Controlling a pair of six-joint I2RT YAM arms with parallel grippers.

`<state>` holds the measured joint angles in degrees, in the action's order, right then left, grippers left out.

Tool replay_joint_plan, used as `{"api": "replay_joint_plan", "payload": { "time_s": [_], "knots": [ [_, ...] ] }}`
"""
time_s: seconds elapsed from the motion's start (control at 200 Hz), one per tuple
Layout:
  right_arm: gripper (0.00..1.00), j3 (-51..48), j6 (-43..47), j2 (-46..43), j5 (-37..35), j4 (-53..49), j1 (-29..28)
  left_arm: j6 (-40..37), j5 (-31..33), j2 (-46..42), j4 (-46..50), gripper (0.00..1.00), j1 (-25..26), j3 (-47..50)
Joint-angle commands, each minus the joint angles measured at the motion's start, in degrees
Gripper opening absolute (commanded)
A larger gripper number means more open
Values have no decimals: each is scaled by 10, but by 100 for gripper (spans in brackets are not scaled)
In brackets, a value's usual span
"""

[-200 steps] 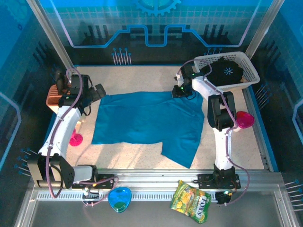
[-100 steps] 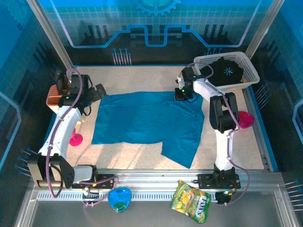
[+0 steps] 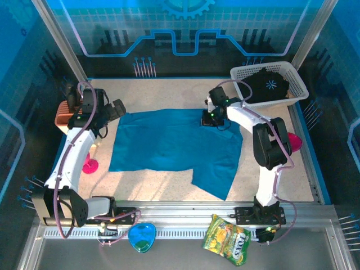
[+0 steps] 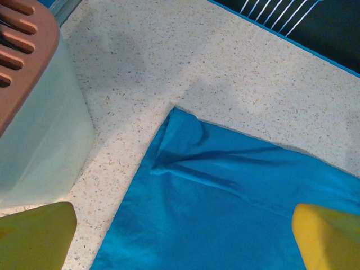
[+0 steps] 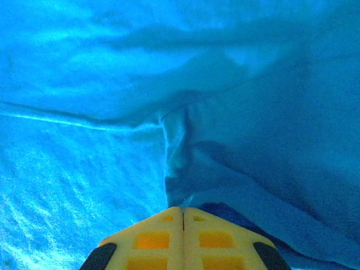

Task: Fold and stack the t-shirts

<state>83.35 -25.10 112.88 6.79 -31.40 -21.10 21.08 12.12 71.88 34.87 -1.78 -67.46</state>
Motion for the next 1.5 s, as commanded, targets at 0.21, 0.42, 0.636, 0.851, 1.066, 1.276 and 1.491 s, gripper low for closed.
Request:
{"api": "replay_joint_plan", "payload": {
  "time_s": [0.21, 0.42, 0.636, 0.851, 1.066, 1.276, 1.491],
  "knots": [
    [2, -51, -109, -47, -111, 6, -53, -6, -10, -10, 3, 99, -5, 1],
    [14, -71, -143, -67, -136, 13, -81, -13, -6, -7, 4, 99, -5, 0],
    [23, -63, -176, -56, -165, 10, -109, -16, -7, 1, 5, 99, -5, -7],
    [26, -52, -170, -76, -199, -9, -123, 8, -2, 1, 59, 99, -5, -24],
    [33, -49, -89, -150, -239, -37, -107, 92, -57, -23, 177, 99, -5, 5],
    [35, -100, -21, -239, -217, -23, -67, 147, -82, -94, 205, 85, -5, 141],
    [34, -153, 4, -299, -167, 10, -21, 181, -86, -98, 253, 76, -4, 165]
  ]
}}
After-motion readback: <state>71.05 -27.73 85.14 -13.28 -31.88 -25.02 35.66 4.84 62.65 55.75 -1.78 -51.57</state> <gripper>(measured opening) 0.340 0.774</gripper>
